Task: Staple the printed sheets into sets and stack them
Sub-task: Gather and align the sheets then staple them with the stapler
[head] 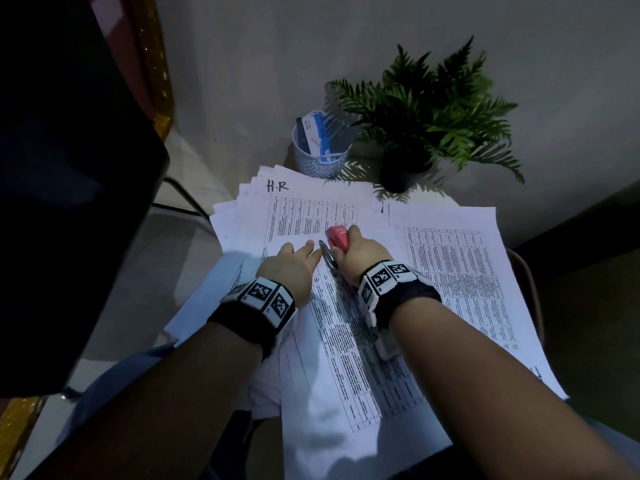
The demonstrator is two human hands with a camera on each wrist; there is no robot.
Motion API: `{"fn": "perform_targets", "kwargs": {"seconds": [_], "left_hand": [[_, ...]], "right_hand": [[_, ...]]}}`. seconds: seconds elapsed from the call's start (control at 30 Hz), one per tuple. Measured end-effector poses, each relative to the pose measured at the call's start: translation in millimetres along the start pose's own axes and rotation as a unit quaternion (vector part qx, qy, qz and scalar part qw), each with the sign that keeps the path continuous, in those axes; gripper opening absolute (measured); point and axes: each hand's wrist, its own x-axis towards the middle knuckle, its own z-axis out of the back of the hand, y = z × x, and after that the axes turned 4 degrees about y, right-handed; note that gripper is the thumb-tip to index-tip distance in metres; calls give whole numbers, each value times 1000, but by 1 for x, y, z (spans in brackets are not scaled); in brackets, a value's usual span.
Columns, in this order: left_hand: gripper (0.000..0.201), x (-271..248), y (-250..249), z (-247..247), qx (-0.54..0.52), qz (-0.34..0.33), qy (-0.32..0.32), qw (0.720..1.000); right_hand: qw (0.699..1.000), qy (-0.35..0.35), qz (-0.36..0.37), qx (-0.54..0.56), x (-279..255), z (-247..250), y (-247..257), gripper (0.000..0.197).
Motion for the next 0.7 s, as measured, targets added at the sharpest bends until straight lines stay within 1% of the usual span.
{"fn": "perform_targets", "kwargs": {"seconds": [0.17,0.4,0.43,0.53,0.57,0.6,0.63,0.7], "left_hand": [[82,1,0,0,7,-5,-6,1000],[77,7,1,-1,28,-15,-12,999],[71,9,3,0,20,-17,-21,999],[40,14,11,6,-37,-15,-73,997],[34,16,13,7,-50,-7,-88,995],[31,17,15,8,-57,4,-103,993],[34,19,16,7,-67,20,-113,991],[49,21,17,7,-95,53,-109,988]], "right_hand": [[1000,3,-9,18,1,3,-2,42],[999,26,-22,41,-2,7,-6,41],[998,32,-25,42,-5,9,-10,41],[997,49,-42,32,-17,18,-33,41],[997,48,-53,27,-22,21,-44,41],[996,42,-69,23,-27,25,-55,41],[995,31,-89,20,-32,29,-66,42],[991,-1,-132,15,-40,37,-87,45]]}}
